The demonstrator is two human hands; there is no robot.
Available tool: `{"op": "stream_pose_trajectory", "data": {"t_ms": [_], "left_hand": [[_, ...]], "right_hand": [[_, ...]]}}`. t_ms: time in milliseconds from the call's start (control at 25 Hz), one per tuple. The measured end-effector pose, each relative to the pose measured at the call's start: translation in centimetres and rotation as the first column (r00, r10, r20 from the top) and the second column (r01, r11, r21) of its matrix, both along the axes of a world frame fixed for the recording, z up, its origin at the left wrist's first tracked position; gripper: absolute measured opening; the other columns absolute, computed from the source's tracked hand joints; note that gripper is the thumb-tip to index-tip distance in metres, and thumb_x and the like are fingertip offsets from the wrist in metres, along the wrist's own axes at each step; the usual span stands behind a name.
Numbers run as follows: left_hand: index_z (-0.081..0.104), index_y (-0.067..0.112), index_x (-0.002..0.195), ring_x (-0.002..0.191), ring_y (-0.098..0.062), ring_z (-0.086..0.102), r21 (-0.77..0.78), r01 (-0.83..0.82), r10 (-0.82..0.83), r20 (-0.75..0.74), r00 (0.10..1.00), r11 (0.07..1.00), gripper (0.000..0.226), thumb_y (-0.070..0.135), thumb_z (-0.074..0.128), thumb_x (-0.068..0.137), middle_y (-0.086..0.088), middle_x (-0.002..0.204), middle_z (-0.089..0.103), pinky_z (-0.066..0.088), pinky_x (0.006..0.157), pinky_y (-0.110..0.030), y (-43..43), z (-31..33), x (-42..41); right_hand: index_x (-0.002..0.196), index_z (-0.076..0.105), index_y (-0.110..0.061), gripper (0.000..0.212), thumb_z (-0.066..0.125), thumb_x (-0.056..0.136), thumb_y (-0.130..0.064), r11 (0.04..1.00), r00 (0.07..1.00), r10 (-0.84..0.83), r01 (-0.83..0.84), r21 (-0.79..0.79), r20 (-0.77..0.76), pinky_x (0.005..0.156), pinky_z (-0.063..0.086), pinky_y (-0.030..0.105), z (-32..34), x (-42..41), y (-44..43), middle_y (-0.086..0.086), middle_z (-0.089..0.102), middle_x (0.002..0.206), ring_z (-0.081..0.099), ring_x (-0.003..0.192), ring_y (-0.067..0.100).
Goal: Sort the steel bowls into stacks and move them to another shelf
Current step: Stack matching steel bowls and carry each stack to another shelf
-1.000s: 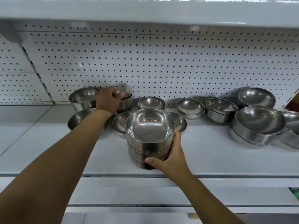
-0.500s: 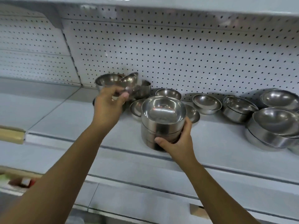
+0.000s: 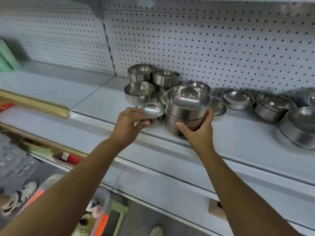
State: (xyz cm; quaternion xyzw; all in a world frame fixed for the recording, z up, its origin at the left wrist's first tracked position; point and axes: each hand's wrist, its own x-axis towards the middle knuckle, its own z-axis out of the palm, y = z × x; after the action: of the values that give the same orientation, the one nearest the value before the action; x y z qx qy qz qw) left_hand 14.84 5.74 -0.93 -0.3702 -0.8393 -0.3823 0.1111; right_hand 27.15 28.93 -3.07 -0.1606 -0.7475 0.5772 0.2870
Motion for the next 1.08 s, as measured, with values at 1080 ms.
{"op": "stream_pose_trajectory", "data": {"t_ms": [1080], "left_hand": [[0.065,0.018,0.128,0.112,-0.033,0.064,-0.308,0.036,-0.041,-0.009,0.999,0.951,0.043,0.05,0.06,0.098,-0.009,0.118,0.072,0.047,0.102,-0.046,11.5,7.3,-17.7]], "right_hand": [[0.155,0.017,-0.033,0.104,0.072,0.071,-0.061,0.913,0.954,-0.299,0.294,0.281,-0.027,0.1,0.052,0.027,-0.6,-1.0,-2.4,-0.016,0.055,0.133,0.06,0.121,0.012]]}}
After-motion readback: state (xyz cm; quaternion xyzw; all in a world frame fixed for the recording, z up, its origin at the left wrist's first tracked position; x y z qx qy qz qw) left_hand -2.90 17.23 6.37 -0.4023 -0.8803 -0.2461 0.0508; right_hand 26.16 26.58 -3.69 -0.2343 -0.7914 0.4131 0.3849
